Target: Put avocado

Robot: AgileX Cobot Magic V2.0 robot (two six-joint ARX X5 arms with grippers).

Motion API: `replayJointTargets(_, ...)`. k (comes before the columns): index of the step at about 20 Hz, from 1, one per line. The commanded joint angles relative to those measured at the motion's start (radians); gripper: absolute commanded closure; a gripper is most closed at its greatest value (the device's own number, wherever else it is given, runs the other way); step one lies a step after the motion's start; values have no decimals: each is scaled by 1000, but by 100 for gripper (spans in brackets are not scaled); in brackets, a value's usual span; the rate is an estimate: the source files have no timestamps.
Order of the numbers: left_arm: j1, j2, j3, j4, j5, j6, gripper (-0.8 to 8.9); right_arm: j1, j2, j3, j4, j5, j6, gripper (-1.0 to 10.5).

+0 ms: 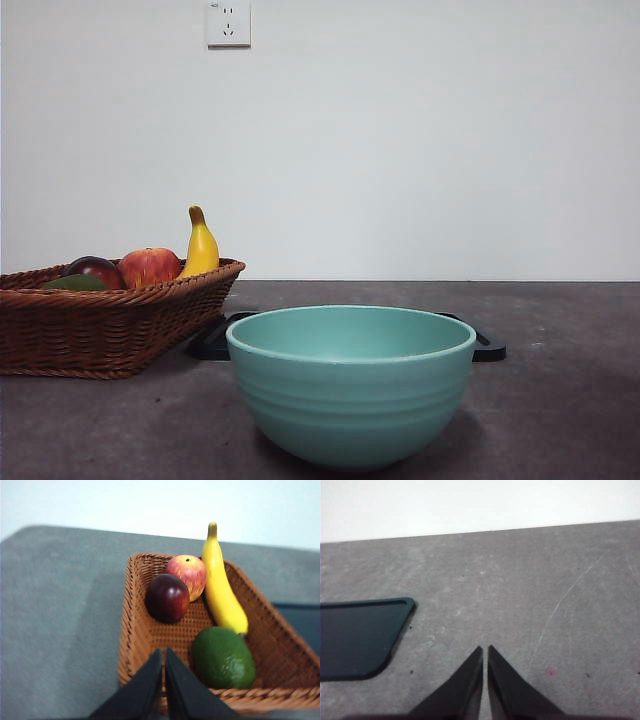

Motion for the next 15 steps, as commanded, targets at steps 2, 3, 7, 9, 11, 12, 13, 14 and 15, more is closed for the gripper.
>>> replayJointTargets(2, 3, -2, -20, 8, -2, -249, 805, 0, -3, 3, 8, -26, 101, 940)
replayJointTargets(3, 3, -2, -18, 12, -2, -267, 805, 0, -3, 8, 8, -30, 113, 940)
replayJointTargets(7, 3, -2, 21, 5, -2, -313, 805, 0, -2, 62, -4, -33, 149, 940)
replayJointTargets(9, 3, 3, 54, -10, -2, -341, 804, 0, -1, 101, -13, -32, 167, 940)
replayJointTargets(11, 3, 15, 95, -44, -2, -352, 804, 0, 10, 138, -29, -32, 171, 940)
replayJointTargets(12, 3, 25, 116, -64, -2, -351, 804, 0, 20, 163, -42, -32, 171, 940)
replayJointTargets(13, 3, 37, 142, -89, -2, -350, 804, 0, 33, 189, -56, -34, 171, 940)
replayJointTargets(14, 3, 53, 171, -116, -2, -348, 804, 0, 51, 216, -75, -35, 171, 940)
replayJointTargets(15, 3, 69, 195, -138, -1, -342, 804, 0, 66, 237, -88, -43, 171, 940)
